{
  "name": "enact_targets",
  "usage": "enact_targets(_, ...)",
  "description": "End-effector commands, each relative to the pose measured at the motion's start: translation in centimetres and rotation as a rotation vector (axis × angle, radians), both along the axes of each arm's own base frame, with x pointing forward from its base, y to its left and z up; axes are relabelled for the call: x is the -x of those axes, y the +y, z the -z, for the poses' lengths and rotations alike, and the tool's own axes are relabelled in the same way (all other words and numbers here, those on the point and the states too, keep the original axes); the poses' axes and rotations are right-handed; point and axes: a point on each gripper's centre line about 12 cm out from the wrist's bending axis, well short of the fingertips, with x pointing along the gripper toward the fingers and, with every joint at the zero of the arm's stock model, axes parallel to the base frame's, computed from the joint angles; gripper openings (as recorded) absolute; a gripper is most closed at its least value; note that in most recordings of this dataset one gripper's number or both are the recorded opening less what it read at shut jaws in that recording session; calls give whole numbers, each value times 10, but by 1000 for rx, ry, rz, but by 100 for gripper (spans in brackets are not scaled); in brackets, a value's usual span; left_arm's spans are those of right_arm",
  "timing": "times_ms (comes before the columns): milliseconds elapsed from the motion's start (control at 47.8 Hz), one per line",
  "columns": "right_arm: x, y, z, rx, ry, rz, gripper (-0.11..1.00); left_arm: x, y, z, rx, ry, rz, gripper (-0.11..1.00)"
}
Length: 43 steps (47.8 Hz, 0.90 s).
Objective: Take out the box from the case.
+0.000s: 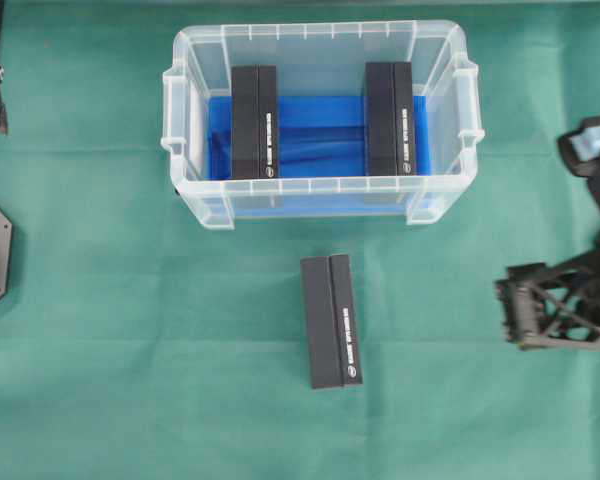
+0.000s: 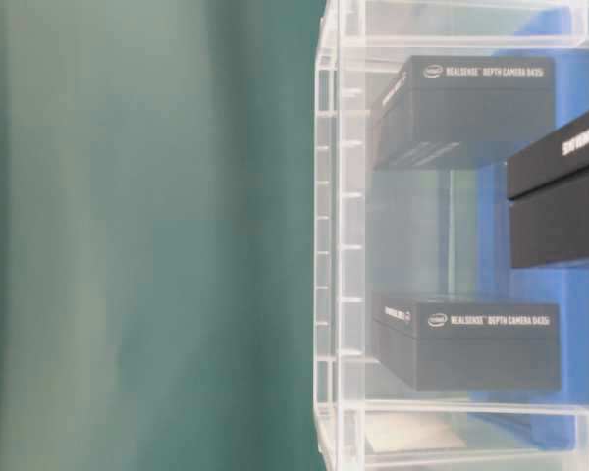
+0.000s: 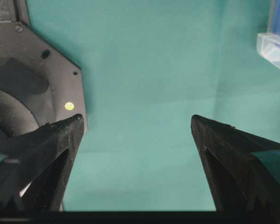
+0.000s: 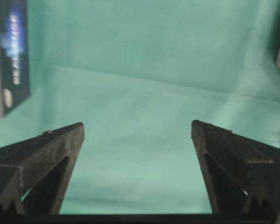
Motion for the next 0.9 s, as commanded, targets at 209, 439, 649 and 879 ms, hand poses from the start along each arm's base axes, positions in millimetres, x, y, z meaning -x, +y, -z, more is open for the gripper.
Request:
enact_targets(209,22,-19,-4,9,-23,21,93,0,1,-4,-9,-11,1,97)
enact_targets(439,33,-52,0,27,-5,33,93,0,-1,-3,-5,-11,8,97)
enact_targets(649,35,-93,1,55,0,20,93,0,-1,-3,-6,-12,8,97)
enact_targets(879,35,-135,10,80,3,15,93,0,-2,-4,-6,-16,8,97)
